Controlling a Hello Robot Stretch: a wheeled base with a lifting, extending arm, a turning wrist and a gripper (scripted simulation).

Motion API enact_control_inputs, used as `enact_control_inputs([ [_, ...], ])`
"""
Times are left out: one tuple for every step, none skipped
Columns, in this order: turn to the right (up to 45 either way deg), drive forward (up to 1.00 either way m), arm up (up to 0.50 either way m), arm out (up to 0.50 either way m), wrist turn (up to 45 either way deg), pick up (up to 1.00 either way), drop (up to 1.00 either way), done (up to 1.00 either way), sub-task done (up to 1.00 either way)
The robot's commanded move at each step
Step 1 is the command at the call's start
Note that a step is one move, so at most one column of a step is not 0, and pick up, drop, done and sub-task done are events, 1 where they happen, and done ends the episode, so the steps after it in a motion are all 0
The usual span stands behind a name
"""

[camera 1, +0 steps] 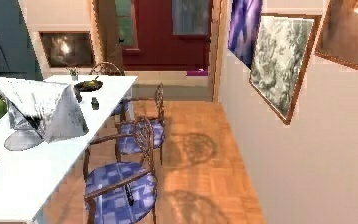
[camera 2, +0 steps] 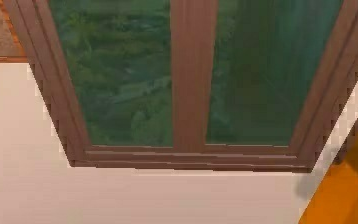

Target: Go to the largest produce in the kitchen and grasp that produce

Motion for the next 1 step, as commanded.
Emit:
enact_control_inputs([
  [0.0,0.15,0.00,0.00,0.0,0.00,0.00,0.00,0.00],
])
